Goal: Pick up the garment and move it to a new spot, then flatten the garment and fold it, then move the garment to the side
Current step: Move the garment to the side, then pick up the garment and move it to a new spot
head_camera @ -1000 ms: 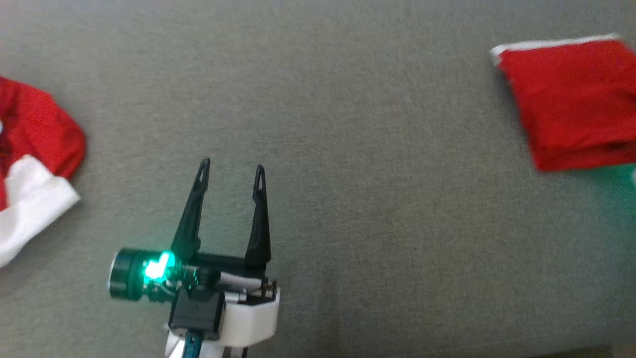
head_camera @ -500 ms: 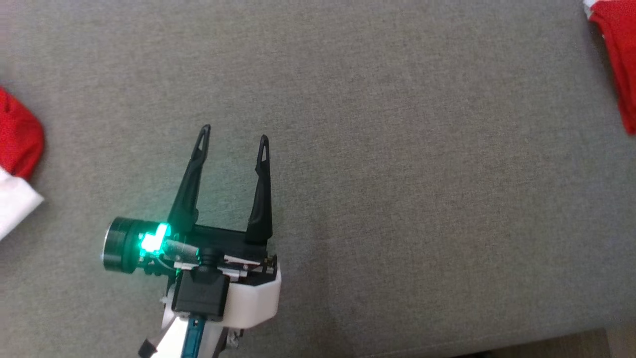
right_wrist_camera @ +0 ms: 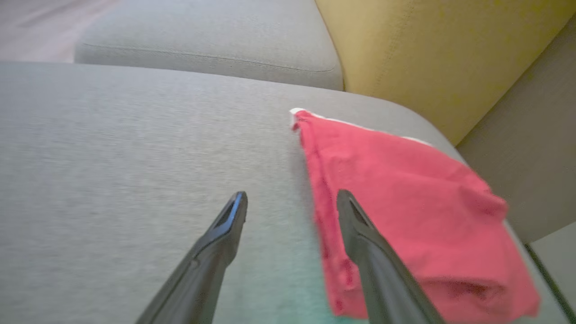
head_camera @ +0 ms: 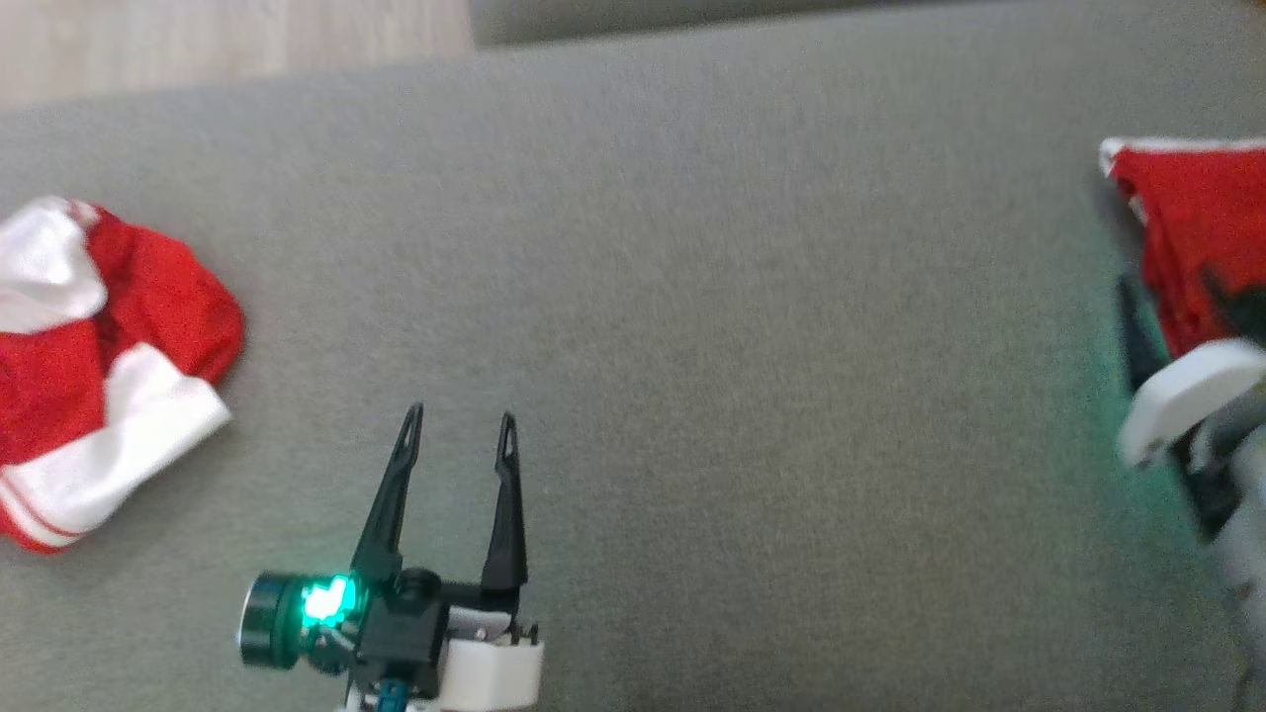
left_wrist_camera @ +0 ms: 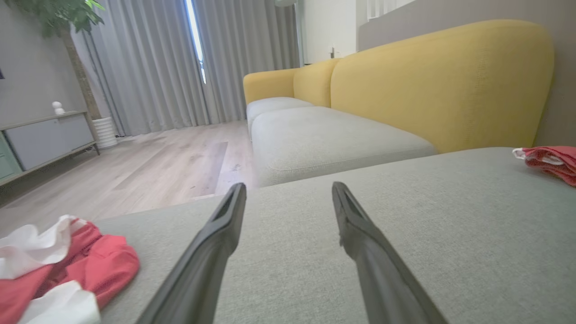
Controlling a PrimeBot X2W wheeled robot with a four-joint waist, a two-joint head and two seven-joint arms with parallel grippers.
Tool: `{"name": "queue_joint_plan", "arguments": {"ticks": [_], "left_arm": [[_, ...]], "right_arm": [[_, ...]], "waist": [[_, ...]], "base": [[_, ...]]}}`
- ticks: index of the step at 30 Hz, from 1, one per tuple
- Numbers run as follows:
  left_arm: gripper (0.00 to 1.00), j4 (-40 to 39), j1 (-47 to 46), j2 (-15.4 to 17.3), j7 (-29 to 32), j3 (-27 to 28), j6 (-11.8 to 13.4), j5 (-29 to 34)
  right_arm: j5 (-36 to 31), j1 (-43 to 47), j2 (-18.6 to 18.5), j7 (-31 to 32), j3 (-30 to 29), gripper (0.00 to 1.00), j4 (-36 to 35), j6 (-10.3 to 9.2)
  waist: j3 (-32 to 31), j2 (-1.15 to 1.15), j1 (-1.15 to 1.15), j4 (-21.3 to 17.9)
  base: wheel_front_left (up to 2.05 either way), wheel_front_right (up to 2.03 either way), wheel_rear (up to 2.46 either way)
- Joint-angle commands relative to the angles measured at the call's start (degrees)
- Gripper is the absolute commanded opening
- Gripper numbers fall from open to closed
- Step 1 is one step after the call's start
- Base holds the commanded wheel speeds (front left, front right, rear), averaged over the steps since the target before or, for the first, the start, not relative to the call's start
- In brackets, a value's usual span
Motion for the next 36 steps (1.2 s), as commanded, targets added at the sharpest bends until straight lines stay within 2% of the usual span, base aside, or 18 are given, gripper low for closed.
{"name": "queue_joint_plan", "arguments": {"ticks": [1, 5, 9, 10, 14, 17, 20, 25, 36], "left_arm": [[1.0, -0.7, 0.7, -0.3, -0.3, 2.8, -0.2, -1.0], [1.0, 1.8, 2.8, -0.6, -0.3, 3.8, -2.5, -2.7], [1.0, 2.3, 3.9, -0.8, -0.3, 5.3, -3.4, -2.7], [1.0, 2.3, 3.9, -0.8, -0.3, 5.3, -3.4, -2.7], [1.0, 2.4, 5.4, -1.0, -0.3, 6.5, -3.6, -2.1], [1.0, 1.4, 7.0, -1.4, -0.3, 7.9, -3.7, -2.4], [1.0, 0.4, 8.9, -1.7, -0.3, 9.1, -4.2, -2.8], [1.0, 0.2, 10.8, -2.2, -0.3, 10.3, -5.9, -2.2], [1.0, 0.3, 11.5, -3.3, -0.3, 11.7, -7.1, -0.9]], "right_arm": [[1.3, 2.8, 1.5, -1.3, 1.2, 1.0, -2.7, 0.37], [2.3, 9.4, 6.8, -2.9, 1.1, 1.0, -6.1, 0.37], [0.2, 16.7, 12.5, -3.7, 0.2, 1.0, -11.3, 0.37], [0.2, 16.7, 12.5, -3.7, 0.2, 1.0, -11.3, 0.37], [-4.5, 25.5, 17.4, -3.8, -3.3, 1.0, -23.7, 0.37], [-7.8, 32.8, 19.5, -3.8, -5.9, 1.0, -34.4, 0.37], [-9.7, 39.3, 20.8, -3.8, -8.1, 1.0, -43.4, 0.37], [-9.4, 45.3, 21.3, -3.8, -10.4, 1.0, -51.7, 0.37], [-8.7, 46.6, 21.4, -3.8, -9.6, 1.0, -54.0, 0.37]], "waist": [[-7.7, 0.0, 0.01, 2.8], [-12.0, 0.0, 0.01, 4.7], [-14.3, 0.0, 0.01, 6.0], [-14.3, 0.0, 0.01, 6.0], [-16.4, 0.0, 0.01, 6.8], [-17.6, 0.0, 0.01, 6.8], [-18.2, 0.0, 0.01, 6.5], [-18.7, 0.0, 0.01, 5.8], [-18.9, 0.0, 0.01, 4.7]], "base": [[0.0, 0.0, 0.0], [0.0, 0.0, 0.0], [0.0, 0.0, 0.0], [0.0, 0.0, 0.0], [0.0, 0.0, 0.0], [0.0, 0.0, 0.0], [0.0, 0.0, 0.0], [0.0, 0.0, 0.0], [0.0, 0.0, 0.0]]}}
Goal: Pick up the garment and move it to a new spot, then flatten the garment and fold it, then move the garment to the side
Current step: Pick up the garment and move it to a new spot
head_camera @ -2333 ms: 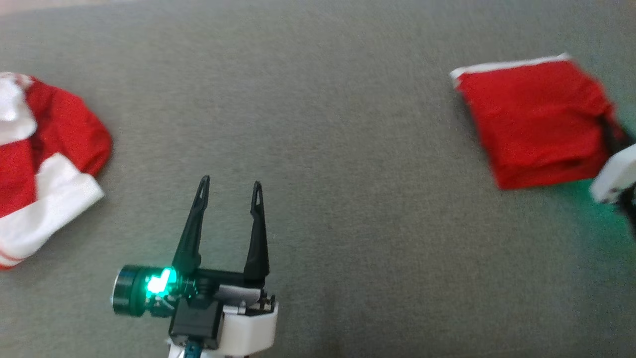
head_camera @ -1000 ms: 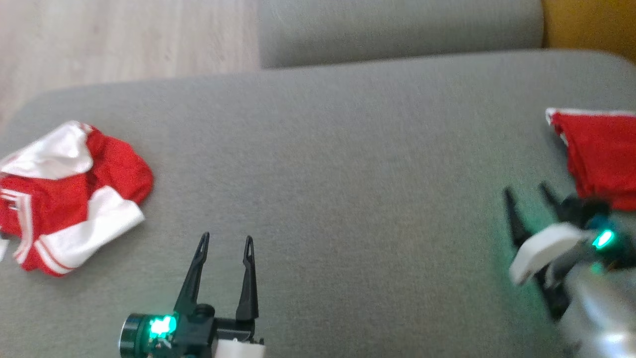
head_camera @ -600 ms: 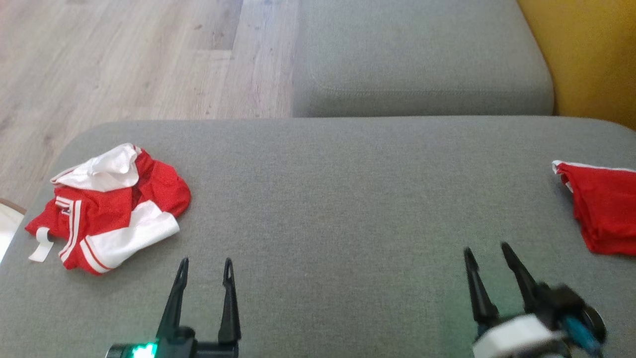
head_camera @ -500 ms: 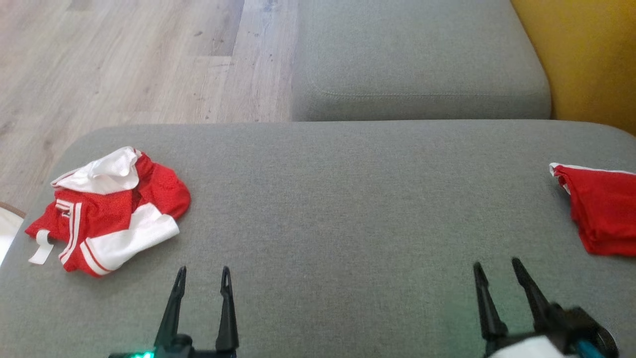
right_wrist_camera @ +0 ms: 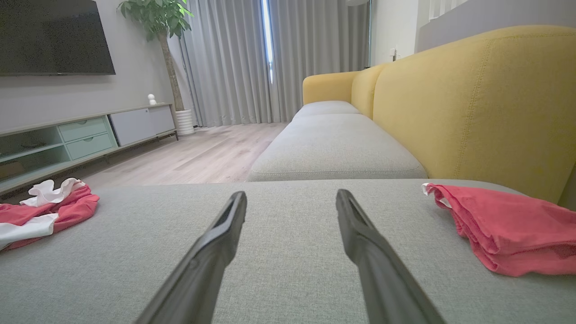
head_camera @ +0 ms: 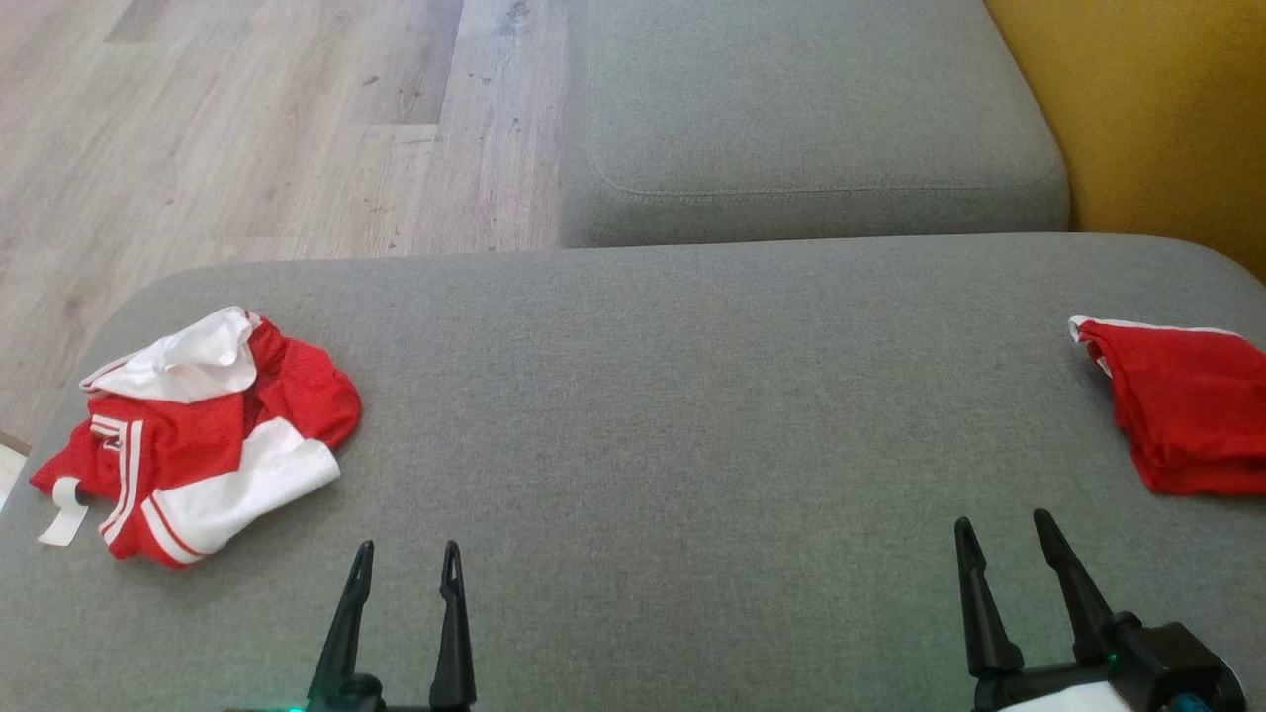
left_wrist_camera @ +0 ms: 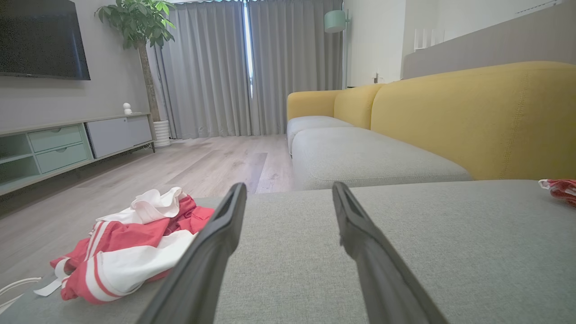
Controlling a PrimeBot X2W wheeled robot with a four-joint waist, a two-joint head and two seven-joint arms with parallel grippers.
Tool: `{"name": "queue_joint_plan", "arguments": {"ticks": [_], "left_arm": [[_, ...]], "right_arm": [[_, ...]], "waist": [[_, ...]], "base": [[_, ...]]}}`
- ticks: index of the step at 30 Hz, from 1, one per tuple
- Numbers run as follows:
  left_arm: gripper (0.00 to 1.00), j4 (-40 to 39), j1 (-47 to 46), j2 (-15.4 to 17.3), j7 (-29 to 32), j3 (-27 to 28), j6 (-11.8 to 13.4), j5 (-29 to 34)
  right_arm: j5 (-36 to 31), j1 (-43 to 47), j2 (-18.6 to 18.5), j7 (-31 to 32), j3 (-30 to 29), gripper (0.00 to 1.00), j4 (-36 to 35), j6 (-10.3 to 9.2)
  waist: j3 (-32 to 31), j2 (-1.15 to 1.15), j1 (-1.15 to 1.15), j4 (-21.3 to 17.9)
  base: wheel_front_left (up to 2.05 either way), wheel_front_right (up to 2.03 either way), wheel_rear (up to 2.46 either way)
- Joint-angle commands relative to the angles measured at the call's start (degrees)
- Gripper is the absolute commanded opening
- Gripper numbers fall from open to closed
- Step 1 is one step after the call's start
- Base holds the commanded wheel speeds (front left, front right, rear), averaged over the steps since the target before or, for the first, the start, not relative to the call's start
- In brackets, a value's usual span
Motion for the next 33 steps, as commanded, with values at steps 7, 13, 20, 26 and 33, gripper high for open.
{"name": "queue_joint_plan", "arguments": {"ticks": [7, 13, 20, 26, 33], "left_arm": [[1.0, -2.0, -2.5, -1.1, -0.3, 2.7, -0.1, 1.6], [1.0, -1.9, -3.0, -1.3, -0.3, 2.9, 0.1, 2.0], [1.0, -1.8, -3.1, -1.3, -0.3, 3.4, 0.8, 2.9], [1.0, -2.4, -2.7, -1.0, -0.3, 5.1, 0.8, 2.8], [1.0, -4.3, -2.0, -1.0, -0.3, 8.4, 1.8, 2.2]], "right_arm": [[-1.4, -1.3, -0.4, -0.6, 0.7, 1.0, -2.2, 0.37], [-1.9, -1.3, -0.4, -0.6, 1.2, 1.0, -2.5, 0.37], [-0.9, -1.8, -0.4, -0.6, 2.6, 1.0, -2.5, 0.37], [0.0, -1.9, -0.4, -0.6, 3.5, 1.0, -2.4, 0.37], [-1.3, -3.9, -0.4, -0.6, 4.6, 1.0, -1.4, 0.37]], "waist": [[-0.1, 0.0, 0.0, 0.7], [0.3, 0.0, 0.0, 4.5], [1.0, 0.0, 0.0, 12.2], [1.9, 0.0, 0.0, 20.7], [4.5, 0.0, 0.0, 24.8]], "base": [[0.0, 0.0, 0.0], [0.0, 0.0, 0.0], [0.0, 0.0, 0.0], [0.0, 0.0, 0.0], [0.0, 0.0, 0.0]]}}
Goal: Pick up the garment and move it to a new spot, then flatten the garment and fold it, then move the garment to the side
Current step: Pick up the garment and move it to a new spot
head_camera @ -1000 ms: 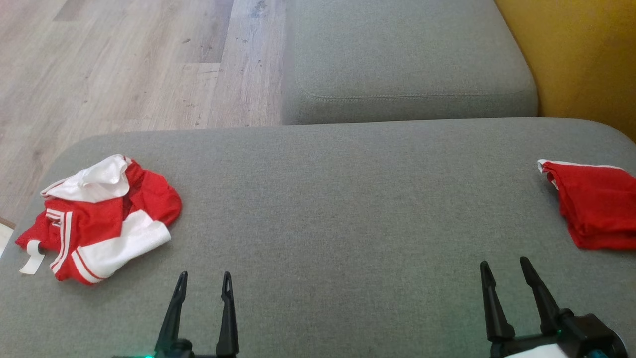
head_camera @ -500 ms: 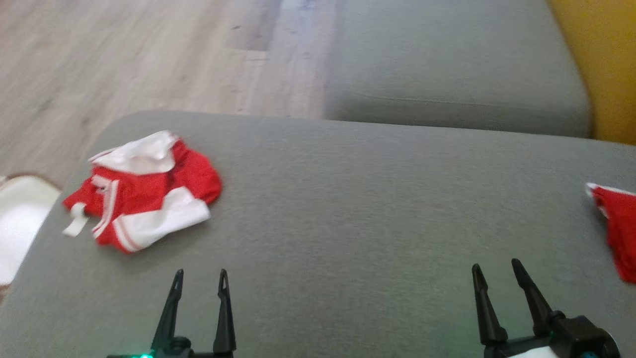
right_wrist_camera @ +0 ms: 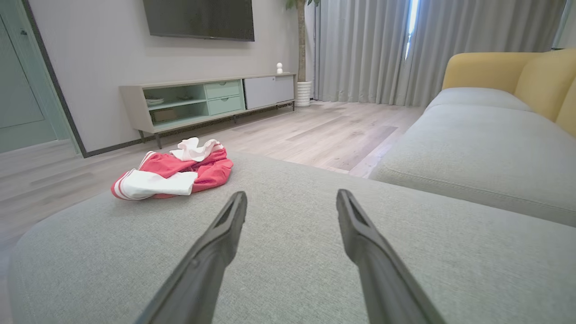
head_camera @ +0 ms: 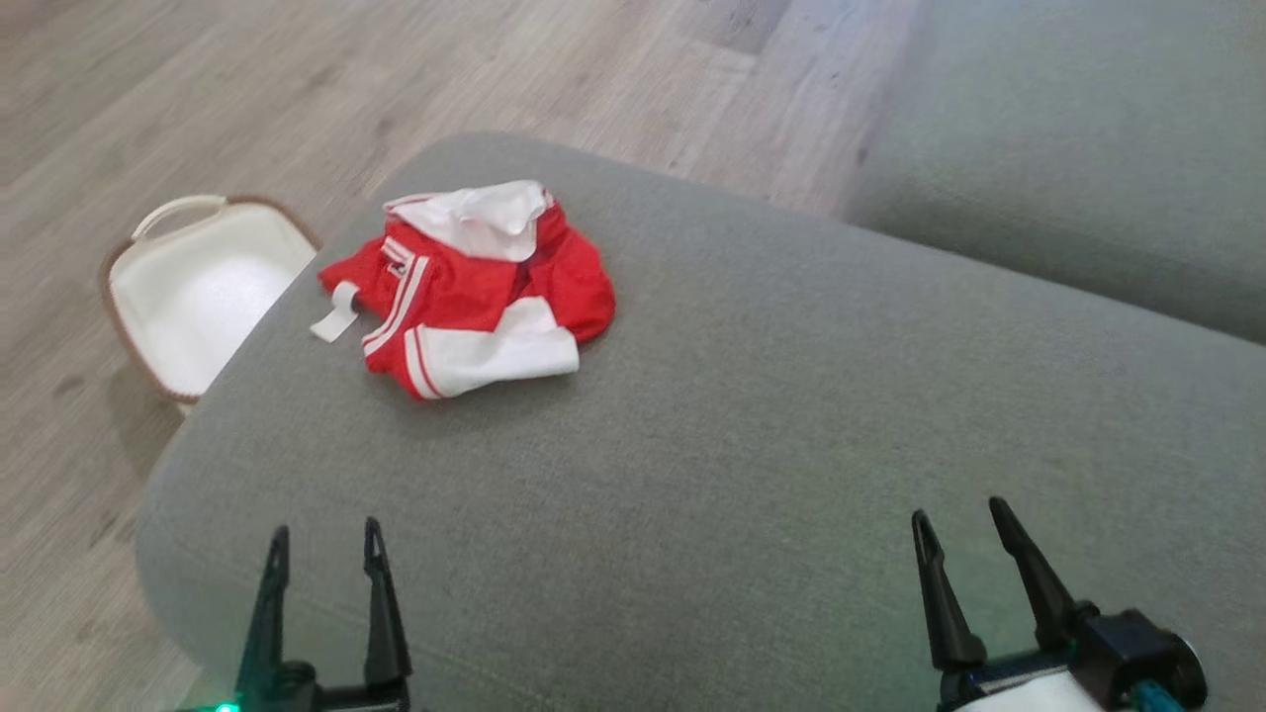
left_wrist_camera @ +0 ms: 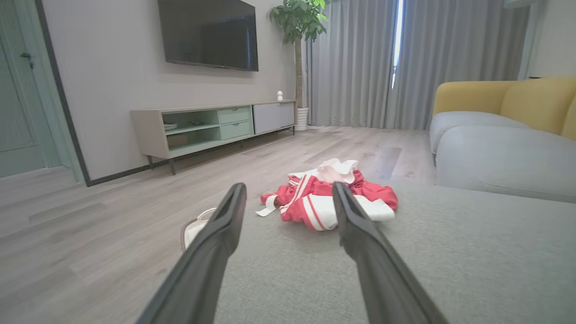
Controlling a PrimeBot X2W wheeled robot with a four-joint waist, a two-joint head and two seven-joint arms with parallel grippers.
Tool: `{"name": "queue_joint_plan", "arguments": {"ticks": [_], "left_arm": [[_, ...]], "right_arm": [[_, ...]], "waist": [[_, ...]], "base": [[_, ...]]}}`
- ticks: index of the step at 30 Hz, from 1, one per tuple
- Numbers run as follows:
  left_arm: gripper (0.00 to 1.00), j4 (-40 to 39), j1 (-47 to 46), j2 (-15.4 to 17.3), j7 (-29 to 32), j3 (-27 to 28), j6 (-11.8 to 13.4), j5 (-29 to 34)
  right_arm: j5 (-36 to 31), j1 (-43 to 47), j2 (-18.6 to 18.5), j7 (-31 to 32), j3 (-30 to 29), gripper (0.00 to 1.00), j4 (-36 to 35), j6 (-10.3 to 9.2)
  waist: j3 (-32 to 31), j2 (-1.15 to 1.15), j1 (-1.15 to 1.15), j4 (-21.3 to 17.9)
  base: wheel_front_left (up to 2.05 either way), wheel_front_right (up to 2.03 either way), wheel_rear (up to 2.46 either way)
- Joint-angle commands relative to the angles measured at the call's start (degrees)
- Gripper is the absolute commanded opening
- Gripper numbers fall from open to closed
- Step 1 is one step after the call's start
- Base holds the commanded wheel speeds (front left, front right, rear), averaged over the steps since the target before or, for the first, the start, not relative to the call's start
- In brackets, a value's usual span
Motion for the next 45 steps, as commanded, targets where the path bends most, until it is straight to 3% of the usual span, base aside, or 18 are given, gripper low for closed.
{"name": "queue_joint_plan", "arguments": {"ticks": [1, 6, 13, 19, 28, 34, 42, 43, 44, 45], "left_arm": [[1.0, -2.4, -2.4, -0.4, -0.3, 2.5, 0.2, -0.4], [1.0, -1.7, -6.4, 1.3, -0.3, 4.2, -2.7, -1.2], [1.0, 2.1, -23.1, 4.6, -0.3, 8.1, -7.3, -4.0], [1.0, 16.3, -41.5, 7.0, 4.2, 8.5, -10.3, -6.0], [1.0, 45.8, -63.4, 9.5, 15.8, 10.7, -12.6, -10.3], [1.0, 58.1, -68.4, 11.6, 19.1, 12.6, -14.2, -13.1], [1.0, 67.4, -70.3, 11.8, 20.6, 13.5, -16.8, -15.8], [0.43, 67.9, -70.6, 11.8, 20.3, 13.4, -16.8, -15.8], [0.0, 68.3, -70.8, 12.0, 19.7, 13.3, -16.6, -15.7], [0.0, 68.7, -70.9, 12.2, 19.0, 13.0, -16.4, -15.4]], "right_arm": [[-0.7, -2.9, -0.5, -0.6, 1.0, 1.0, -1.5, 0.37], [-3.0, -2.3, -1.2, -0.6, 1.2, 1.0, -1.6, 0.37], [-4.4, -5.9, -9.2, -0.6, 0.2, 1.0, -3.5, 0.37], [-4.6, -9.4, -14.6, -0.6, -1.0, 1.0, -5.4, 0.37], [-4.6, -13.2, -19.9, -0.6, -1.5, 1.0, -7.7, 0.37], [-4.5, -15.6, -20.7, -0.6, -1.2, 1.0, -8.4, 0.37], [-4.8, -15.9, -20.3, -0.6, -2.8, 1.0, -9.1, 0.37], [-4.8, -16.0, -20.3, -0.6, -2.9, 1.0, -9.2, 0.37], [-4.9, -16.0, -20.2, -0.6, -3.0, 1.0, -9.3, 0.37], [-5.0, -16.1, -20.1, -0.6, -3.0, 1.0, -9.4, 0.37]], "waist": [[1.5, 0.0, 0.0, 1.3], [3.3, 0.0, 0.0, 2.1], [14.1, 0.0, 0.0, -1.0], [22.1, 0.0, 0.0, -3.0], [30.0, 0.0, 0.0, -6.8], [32.7, 0.0, 0.0, -9.6], [34.4, 0.0, 0.0, -11.4], [34.6, 0.0, 0.0, -11.5], [34.8, 0.0, 0.0, -11.5], [34.9, 0.0, 0.0, -11.6]], "base": [[0.0, 0.0, 0.0], [0.0, 0.0, 0.0], [0.0, 0.0, 0.0], [0.0, 0.0, 0.0], [0.0, 0.0, 0.0], [0.0, 0.0, 0.0], [0.0, 0.0, 0.0], [0.0, 0.0, 0.0], [0.0, 0.0, 0.0], [0.0, 0.0, 0.0]]}}
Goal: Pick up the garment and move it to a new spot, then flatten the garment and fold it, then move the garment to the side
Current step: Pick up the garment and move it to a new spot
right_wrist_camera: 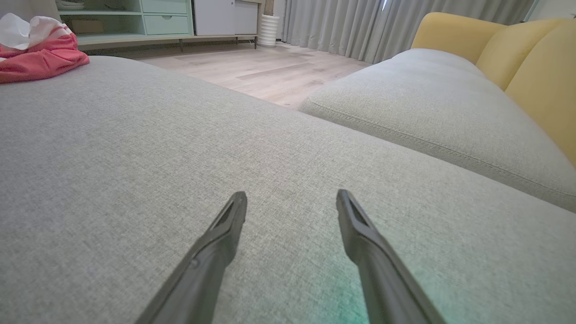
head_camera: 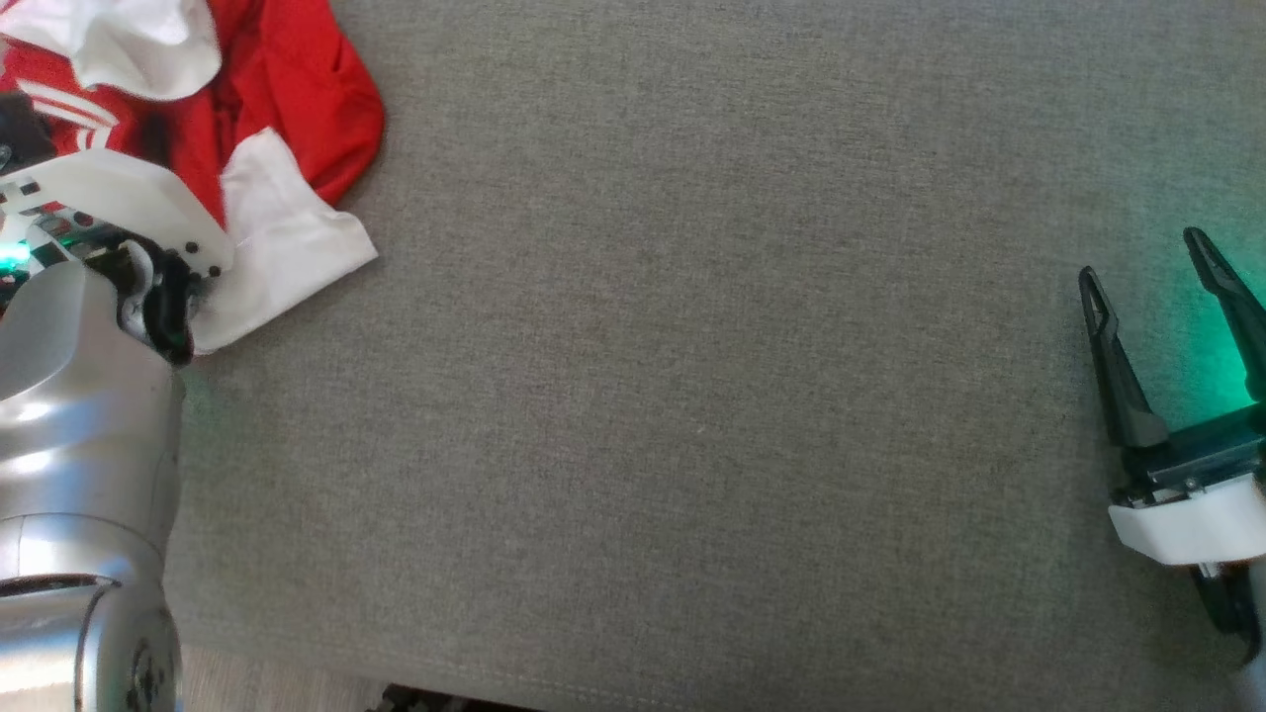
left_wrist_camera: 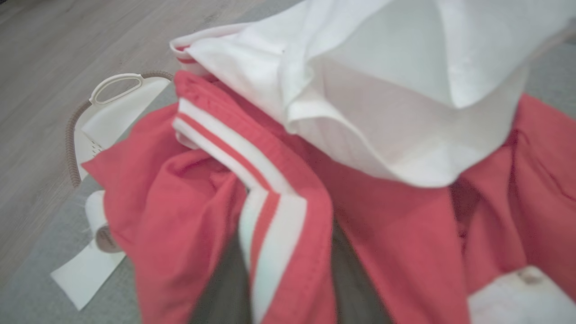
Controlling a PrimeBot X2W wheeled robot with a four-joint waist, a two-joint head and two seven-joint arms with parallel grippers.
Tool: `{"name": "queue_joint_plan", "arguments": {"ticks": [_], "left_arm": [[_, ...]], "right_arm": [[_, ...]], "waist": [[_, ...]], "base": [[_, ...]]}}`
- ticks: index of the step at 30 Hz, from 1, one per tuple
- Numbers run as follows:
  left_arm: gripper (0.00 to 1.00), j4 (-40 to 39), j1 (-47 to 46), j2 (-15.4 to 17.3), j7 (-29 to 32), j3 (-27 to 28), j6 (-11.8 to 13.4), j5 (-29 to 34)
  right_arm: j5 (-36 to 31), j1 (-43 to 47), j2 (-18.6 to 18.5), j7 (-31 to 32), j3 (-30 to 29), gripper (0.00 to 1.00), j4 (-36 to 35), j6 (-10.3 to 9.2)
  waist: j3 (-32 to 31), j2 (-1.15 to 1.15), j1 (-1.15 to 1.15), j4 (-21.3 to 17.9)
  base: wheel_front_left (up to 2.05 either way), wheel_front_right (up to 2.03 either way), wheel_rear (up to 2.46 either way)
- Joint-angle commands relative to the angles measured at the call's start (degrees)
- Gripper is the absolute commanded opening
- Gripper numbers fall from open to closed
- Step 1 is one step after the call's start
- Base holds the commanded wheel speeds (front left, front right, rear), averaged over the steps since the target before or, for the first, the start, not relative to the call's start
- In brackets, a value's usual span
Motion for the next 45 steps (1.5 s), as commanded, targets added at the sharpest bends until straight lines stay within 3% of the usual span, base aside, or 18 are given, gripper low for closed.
{"name": "queue_joint_plan", "arguments": {"ticks": [1, 5, 10, 24, 32, 36, 41, 45], "left_arm": [[0.0, -0.1, 0.1, 3.5, -0.4, 0.7, 0.1, 0.4], [0.0, 0.5, -0.6, 4.6, -3.2, -0.3, 0.9, 1.4], [0.0, 0.2, -1.9, 6.6, -7.9, -1.4, -0.7, 2.0], [0.0, -5.5, -7.2, 11.1, -14.6, -9.2, -3.3, 5.4], [0.0, -14.7, -8.5, 9.5, -11.9, -17.2, -3.4, 2.0], [0.0, -22.2, -7.3, 8.4, -8.1, -22.1, -3.4, -3.5], [0.0, -32.3, -5.5, 8.5, -3.8, -26.8, -3.4, -8.9], [0.0, -38.6, -1.0, 6.7, -1.6, -30.4, -3.4, -11.8]], "right_arm": [[-0.6, 0.3, -0.5, -0.3, 0.7, 1.0, -1.6, 0.37], [-0.8, 0.0, 0.1, -0.3, 0.9, 1.0, -1.3, 0.37], [-0.7, -0.7, 1.6, -0.3, 1.3, 1.0, -0.6, 0.37], [0.3, 1.1, 10.1, -0.3, 3.1, 1.0, 2.4, 0.37], [0.6, 4.6, 14.1, -0.3, 2.7, 1.0, 3.3, 0.37], [0.6, 6.1, 15.5, -0.3, 2.9, 1.0, 3.5, 0.37], [0.8, 6.5, 16.3, -0.3, 2.8, 1.0, 3.5, 0.37], [0.8, 6.1, 16.5, -0.3, 3.3, 1.0, 3.4, 0.37]], "waist": [[0.1, 0.0, 0.0, -0.2], [-0.2, 0.0, 0.0, -0.6], [-2.8, 0.0, 0.0, -2.0], [-17.2, 0.0, 0.0, -8.9], [-23.9, 0.0, 0.0, -13.0], [-26.5, 0.0, 0.0, -15.9], [-26.7, 0.0, 0.0, -19.1], [-24.5, 0.0, 0.0, -21.1]], "base": [[0.0, 0.0, 0.0], [0.0, 0.0, 0.0], [0.0, 0.0, 0.0], [0.0, 0.0, 0.0], [0.0, 0.0, 0.0], [0.0, 0.0, 0.0], [0.0, 0.0, 0.0], [0.0, 0.0, 0.0]]}}
